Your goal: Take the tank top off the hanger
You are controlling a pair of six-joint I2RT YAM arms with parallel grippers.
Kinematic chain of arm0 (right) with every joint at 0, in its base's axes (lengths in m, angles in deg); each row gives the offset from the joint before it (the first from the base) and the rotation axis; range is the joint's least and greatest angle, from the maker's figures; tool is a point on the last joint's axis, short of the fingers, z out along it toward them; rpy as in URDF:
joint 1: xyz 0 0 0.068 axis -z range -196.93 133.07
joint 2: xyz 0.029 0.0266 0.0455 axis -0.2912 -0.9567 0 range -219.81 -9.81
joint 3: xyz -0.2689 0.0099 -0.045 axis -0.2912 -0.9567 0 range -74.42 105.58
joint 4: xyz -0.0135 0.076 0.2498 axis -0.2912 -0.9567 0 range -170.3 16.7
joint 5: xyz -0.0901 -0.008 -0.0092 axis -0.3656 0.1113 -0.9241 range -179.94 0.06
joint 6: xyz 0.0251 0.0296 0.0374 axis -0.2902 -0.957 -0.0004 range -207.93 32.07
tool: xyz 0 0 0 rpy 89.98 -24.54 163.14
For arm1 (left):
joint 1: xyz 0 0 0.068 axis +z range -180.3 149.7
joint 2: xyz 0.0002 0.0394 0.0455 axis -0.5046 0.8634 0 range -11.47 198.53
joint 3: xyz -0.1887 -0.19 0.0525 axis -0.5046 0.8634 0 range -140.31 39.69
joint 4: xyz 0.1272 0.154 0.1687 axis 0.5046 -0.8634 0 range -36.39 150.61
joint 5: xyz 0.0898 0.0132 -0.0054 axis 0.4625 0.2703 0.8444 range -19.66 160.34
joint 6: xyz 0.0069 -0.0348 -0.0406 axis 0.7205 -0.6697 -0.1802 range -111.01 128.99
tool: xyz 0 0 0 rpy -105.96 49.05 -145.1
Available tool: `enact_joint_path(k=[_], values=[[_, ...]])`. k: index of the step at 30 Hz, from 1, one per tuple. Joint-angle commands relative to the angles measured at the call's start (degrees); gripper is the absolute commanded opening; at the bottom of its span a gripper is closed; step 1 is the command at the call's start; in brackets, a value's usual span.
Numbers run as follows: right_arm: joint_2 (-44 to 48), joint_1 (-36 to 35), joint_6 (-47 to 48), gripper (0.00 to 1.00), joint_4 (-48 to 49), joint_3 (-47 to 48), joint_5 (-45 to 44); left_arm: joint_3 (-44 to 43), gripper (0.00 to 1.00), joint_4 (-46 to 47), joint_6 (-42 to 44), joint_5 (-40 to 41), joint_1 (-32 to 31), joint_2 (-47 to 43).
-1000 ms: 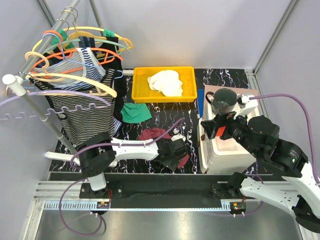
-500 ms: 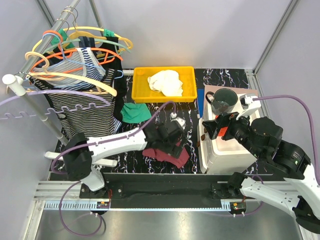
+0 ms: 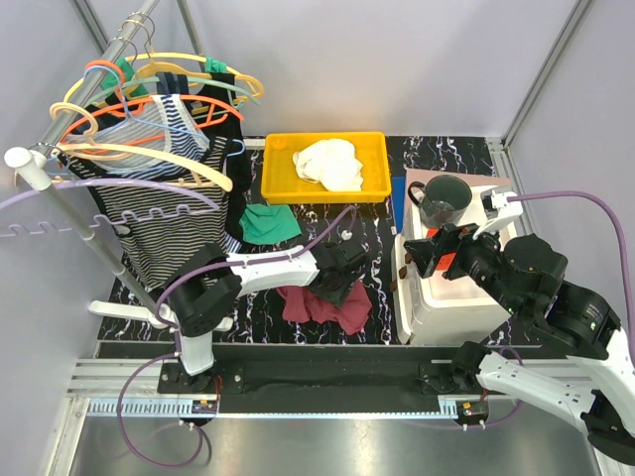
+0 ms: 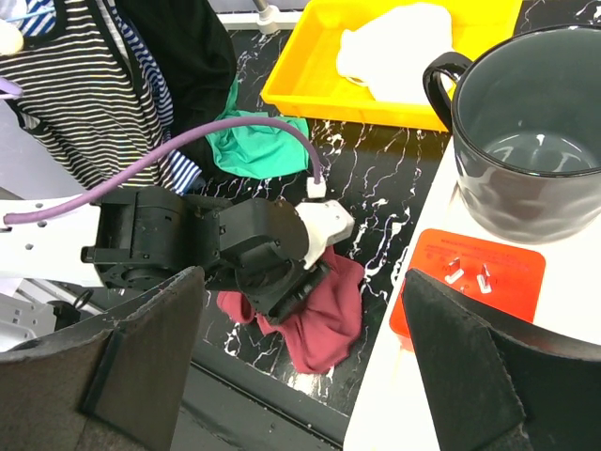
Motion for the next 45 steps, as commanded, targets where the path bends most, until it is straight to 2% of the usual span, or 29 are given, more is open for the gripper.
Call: enact_joint_path(k=[1, 3, 4, 7, 13, 14, 16, 19, 21, 24, 28, 38, 45], values=[[-0.2, 0.1, -0.6, 0.94, 1.9, -0.4, -0.9, 2.4, 0.29, 2.9, 0.1, -1.2, 0.2, -1.3], [-0.1, 0.2, -0.3, 0.94, 1.9, -0.6, -1.2, 1.5, 0.19, 1.7, 0.7, -0.5, 0.4, -3.1], [0.0, 0.2, -0.3, 0.94, 1.9, -0.8, -1.4, 0.7, 0.1, 1.2, 1.1, 0.9, 0.5, -3.9], [0.2, 0.1, 0.2, 0.94, 1.9, -1.0, -2.3, -6.0, 0.01, -2.7, 3.7, 4.8, 1.5, -6.1], [-0.5, 0.2, 1.9, 0.95, 1.9, -0.1, -3.9, -29.1, 0.0, -9.8, 8.7, 7.0, 7.9, -3.3], [-0.6, 0.1, 2.2, 0.95, 1.9, 0.1, -4.1, -35.4, 0.0, -10.6, 8.9, 7.1, 9.8, -1.5], [-0.3, 0.2, 2.3, 0.96, 1.9, 0.2, -4.1, -41.5, 0.0, -10.6, 10.1, 7.1, 11.7, 0.6], [0.1, 0.2, 2.3, 0.96, 1.7, 0.4, -3.7, -57.3, 0.0, -10.7, 12.0, 7.3, 14.7, 6.0], [0.1, 0.2, 2.5, 0.96, 1.4, 0.7, -3.6, -62.3, 0.0, -9.9, 11.8, 6.6, 17.0, 9.6], [-0.3, 0.2, 2.9, 0.97, 1.0, 1.7, -3.5, -65.0, 0.0, -4.2, 8.3, 3.9, 20.6, 11.3], [-0.9, 0.2, 3.0, 0.97, 0.7, 2.7, -2.3, -61.5, 0.0, 9.3, 7.0, -1.1, 23.4, 12.6], [-1.4, 0.2, 2.0, 0.97, 0.4, 3.4, -0.5, -67.2, 0.0, 13.6, 6.5, -2.8, 29.1, 22.7], [-1.6, 0.1, 1.5, 0.97, 0.1, 3.8, -0.6, -68.3, 0.0, 18.0, 8.8, -2.6, 29.4, 20.1]])
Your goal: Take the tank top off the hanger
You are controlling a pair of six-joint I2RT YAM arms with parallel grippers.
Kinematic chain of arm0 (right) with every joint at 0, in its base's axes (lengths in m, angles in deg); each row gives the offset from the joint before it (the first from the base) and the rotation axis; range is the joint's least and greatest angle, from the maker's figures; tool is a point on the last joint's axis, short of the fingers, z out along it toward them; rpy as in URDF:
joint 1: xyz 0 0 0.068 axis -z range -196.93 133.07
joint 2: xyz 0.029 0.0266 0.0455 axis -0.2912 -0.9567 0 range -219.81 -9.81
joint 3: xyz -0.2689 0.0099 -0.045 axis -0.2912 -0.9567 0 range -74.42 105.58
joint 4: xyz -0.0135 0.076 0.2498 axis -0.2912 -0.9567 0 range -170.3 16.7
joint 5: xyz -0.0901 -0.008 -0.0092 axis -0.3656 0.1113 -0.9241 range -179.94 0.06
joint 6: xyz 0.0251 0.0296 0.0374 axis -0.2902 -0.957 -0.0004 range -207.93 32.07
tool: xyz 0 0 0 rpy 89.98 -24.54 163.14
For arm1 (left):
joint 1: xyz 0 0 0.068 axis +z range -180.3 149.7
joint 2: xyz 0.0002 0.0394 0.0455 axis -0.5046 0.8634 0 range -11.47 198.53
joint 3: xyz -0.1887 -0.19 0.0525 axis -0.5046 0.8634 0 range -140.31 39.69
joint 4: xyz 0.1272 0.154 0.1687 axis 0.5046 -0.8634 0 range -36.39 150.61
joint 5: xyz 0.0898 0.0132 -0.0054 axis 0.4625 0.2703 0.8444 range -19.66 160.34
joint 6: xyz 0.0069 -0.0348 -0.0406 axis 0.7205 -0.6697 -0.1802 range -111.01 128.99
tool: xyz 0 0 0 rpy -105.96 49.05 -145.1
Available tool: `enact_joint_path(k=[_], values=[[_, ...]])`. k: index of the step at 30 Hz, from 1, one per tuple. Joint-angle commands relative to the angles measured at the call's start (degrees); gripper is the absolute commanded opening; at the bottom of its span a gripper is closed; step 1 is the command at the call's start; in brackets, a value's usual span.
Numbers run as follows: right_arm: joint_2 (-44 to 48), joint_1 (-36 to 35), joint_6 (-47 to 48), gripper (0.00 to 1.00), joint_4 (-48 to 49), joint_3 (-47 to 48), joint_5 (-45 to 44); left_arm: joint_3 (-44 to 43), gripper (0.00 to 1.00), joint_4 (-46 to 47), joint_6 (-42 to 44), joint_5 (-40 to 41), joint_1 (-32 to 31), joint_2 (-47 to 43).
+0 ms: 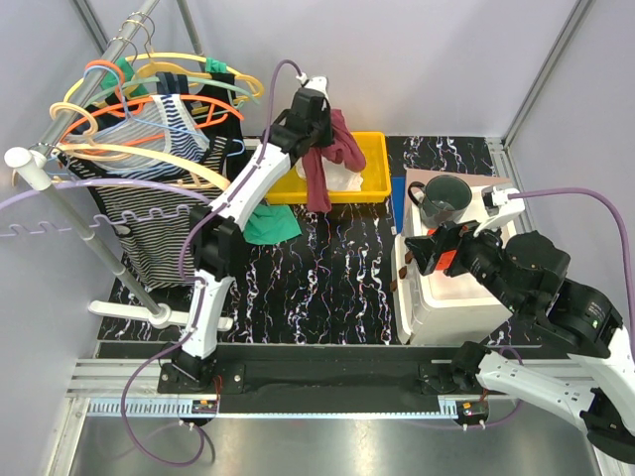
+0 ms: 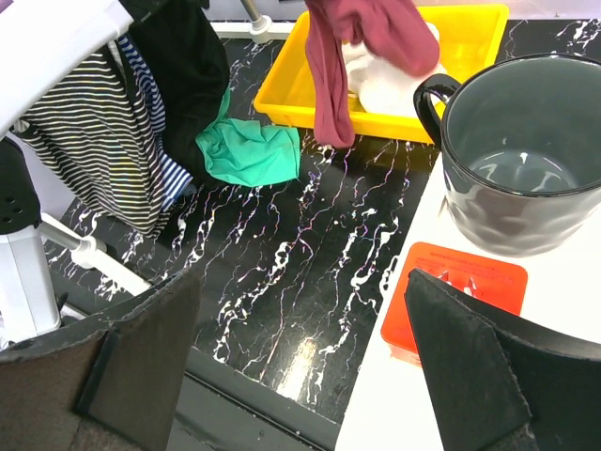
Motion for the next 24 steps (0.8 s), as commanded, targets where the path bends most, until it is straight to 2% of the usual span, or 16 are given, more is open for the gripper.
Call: enact_joint_path(k=[1, 8, 14, 16, 17, 20, 24], values=[[-0.4, 0.2, -0.8, 0.97, 0.4, 2.2, 0.6, -4.7, 0.0, 12.1, 1.6, -0.1, 0.1, -5.6], [-0.7, 0.1, -1.8, 0.97, 0.4, 1.5, 1.1, -2.1, 0.0, 19.4, 0.6, 2.7, 0.4, -7.9], [-1.5, 0.1, -0.7, 0.97, 0.3, 1.7, 0.6, -2.5, 0.02, 17.5, -3.7, 3.2, 1.9, -4.1], [-1.7, 0.2, -0.1, 0.97, 0.3, 1.9, 0.3, -2.3, 0.19, 15.5, -6.2, 2.2, 2.6, -3.0], [-1.9, 0.2, 0.1, 0.98, 0.4, 2.0, 0.1, -2.0, 0.35, 15.0, -6.9, 1.5, 2.8, -3.0], [-2.1, 0.2, 0.6, 0.98, 0.4, 2.2, -0.5, 0.0, 0.67, 11.6, -7.9, -0.1, 3.2, -4.1], [-2.1, 0.1, 0.2, 0.98, 0.8, 1.9, -0.2, 5.8, 0.88, 9.5, -9.8, -1.3, 3.2, -9.8]])
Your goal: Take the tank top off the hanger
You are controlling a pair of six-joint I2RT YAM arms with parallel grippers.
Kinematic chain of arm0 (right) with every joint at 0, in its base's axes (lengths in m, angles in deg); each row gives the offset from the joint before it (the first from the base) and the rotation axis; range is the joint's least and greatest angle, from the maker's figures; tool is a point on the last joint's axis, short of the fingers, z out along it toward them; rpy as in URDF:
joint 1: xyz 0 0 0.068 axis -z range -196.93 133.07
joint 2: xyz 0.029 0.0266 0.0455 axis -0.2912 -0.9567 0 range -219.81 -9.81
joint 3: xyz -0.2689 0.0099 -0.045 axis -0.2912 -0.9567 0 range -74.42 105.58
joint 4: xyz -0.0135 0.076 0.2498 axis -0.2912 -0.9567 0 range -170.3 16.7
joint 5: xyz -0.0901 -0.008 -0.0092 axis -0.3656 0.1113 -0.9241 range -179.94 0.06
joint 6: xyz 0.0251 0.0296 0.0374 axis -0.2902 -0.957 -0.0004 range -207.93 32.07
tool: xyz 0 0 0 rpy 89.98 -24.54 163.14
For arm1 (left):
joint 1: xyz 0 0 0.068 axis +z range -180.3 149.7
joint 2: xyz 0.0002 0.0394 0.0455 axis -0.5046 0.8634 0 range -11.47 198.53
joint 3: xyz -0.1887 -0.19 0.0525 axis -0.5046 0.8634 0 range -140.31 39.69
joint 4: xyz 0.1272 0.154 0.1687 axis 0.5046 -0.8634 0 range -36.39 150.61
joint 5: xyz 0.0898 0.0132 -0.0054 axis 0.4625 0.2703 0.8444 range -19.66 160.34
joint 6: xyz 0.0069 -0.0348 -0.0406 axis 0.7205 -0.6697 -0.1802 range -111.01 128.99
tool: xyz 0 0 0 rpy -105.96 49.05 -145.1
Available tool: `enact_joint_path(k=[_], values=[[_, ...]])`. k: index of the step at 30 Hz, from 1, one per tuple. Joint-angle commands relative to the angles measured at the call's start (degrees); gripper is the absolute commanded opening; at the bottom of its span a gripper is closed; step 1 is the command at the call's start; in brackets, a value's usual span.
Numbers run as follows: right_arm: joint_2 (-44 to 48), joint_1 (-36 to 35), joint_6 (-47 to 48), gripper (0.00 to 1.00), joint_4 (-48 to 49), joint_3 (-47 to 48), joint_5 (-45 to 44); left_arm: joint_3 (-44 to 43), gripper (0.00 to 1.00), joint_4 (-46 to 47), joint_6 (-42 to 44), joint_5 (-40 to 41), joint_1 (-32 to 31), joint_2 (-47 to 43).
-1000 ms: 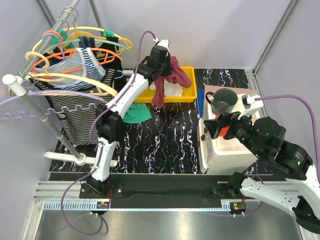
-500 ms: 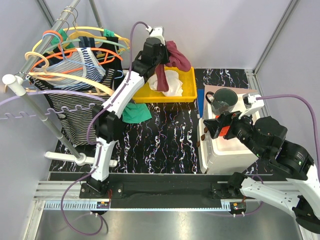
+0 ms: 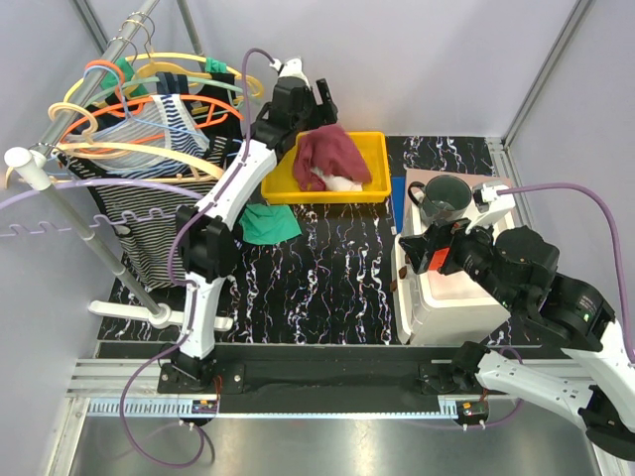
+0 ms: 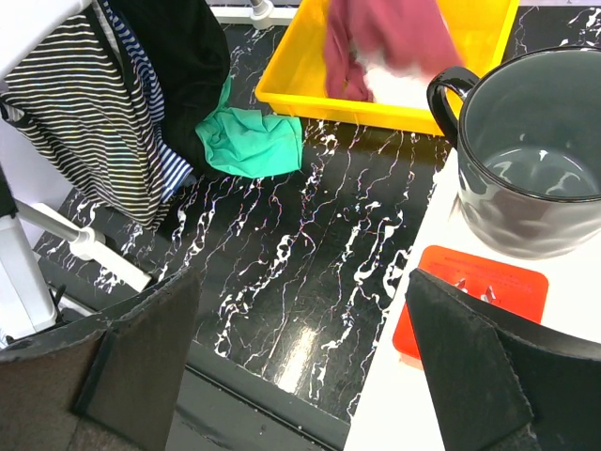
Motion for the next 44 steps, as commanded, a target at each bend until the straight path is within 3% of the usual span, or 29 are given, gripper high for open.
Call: enact_joint_path(k=[1, 2, 7, 12, 16, 19, 25, 31, 39, 44], values=[[-0.3, 0.2, 0.6, 0.98, 1.0, 1.5, -0.9, 5.2, 0.92, -2.1, -3.1, -1.8, 0.0, -7.4], [-0.3, 0.2, 0.3, 0.98, 1.0, 1.3, -0.1, 6.4, 0.96, -3.3, -3.4, -1.8, -0.2, -9.6], [-0.7, 0.2, -0.2, 0.98, 1.6, 1.4, 1.7, 10.5, 0.97, -5.6, -5.8, -3.8, -1.4, -16.8], [-1.5, 0.1, -0.5, 0.98, 1.9, 1.9, 3.7, 20.2, 0.97, -5.5, -5.8, 1.2, -9.8, -29.7], [-1.9, 0.2, -1.2, 0.98, 2.2, 2.5, 5.2, 36.4, 0.98, -3.1, -6.4, 9.4, -19.8, -42.4], [-2.7, 0.1, -1.6, 0.98, 2.7, 2.8, 8.1, 48.2, 0.98, -1.9, -8.7, 12.1, -24.0, -53.8], [-9.1, 0.0, -0.7, 1.0, 6.4, 2.6, 25.4, 68.0, 0.97, -1.9, -14.7, 8.4, -28.7, -73.0], [-16.3, -0.5, -9.8, 1.0, 10.6, 2.0, 29.4, 84.7, 0.97, -2.5, -24.1, 4.5, -31.0, -91.4], [-21.3, -11.8, -14.0, 1.0, 11.3, 3.7, 14.6, 90.1, 0.99, -2.3, -26.0, -4.8, -31.3, -99.4], [-18.2, -12.7, -18.5, 1.0, 16.4, -2.1, 18.5, 90.4, 0.99, 0.4, -25.4, -9.7, -31.3, -101.2]])
